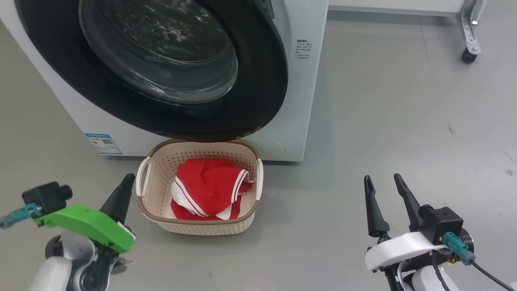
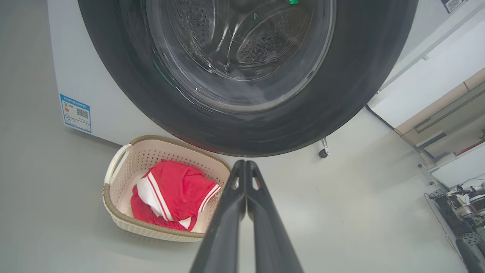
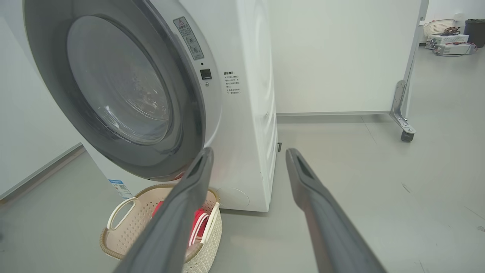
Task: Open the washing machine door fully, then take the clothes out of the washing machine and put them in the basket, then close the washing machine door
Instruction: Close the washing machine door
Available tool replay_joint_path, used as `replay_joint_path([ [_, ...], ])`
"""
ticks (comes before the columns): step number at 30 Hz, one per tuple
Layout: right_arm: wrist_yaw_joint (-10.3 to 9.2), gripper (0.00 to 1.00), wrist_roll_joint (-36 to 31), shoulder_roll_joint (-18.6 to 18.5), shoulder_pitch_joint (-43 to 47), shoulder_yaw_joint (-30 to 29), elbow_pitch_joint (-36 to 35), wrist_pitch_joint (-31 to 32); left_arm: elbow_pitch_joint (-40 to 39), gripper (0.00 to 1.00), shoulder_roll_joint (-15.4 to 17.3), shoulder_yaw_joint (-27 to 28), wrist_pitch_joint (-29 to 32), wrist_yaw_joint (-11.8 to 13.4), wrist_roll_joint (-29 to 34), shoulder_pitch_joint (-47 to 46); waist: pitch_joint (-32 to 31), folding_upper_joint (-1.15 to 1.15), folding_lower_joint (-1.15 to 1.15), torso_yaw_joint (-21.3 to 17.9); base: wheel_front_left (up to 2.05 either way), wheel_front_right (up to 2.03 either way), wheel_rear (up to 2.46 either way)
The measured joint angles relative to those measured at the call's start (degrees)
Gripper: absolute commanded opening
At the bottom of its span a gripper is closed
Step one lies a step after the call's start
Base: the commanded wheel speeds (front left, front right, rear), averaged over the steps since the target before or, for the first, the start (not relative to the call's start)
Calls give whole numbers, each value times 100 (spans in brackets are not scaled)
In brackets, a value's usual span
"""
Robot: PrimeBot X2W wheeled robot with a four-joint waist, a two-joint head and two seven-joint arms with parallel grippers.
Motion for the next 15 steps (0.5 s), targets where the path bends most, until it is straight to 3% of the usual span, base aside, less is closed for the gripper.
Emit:
replay_joint_path([
  [15, 111, 100, -40, 22, 88, -55, -10, 0, -297, 0, 622, -514, -2008, -23, 1908, 692, -164, 0, 0, 115, 0, 0, 0],
])
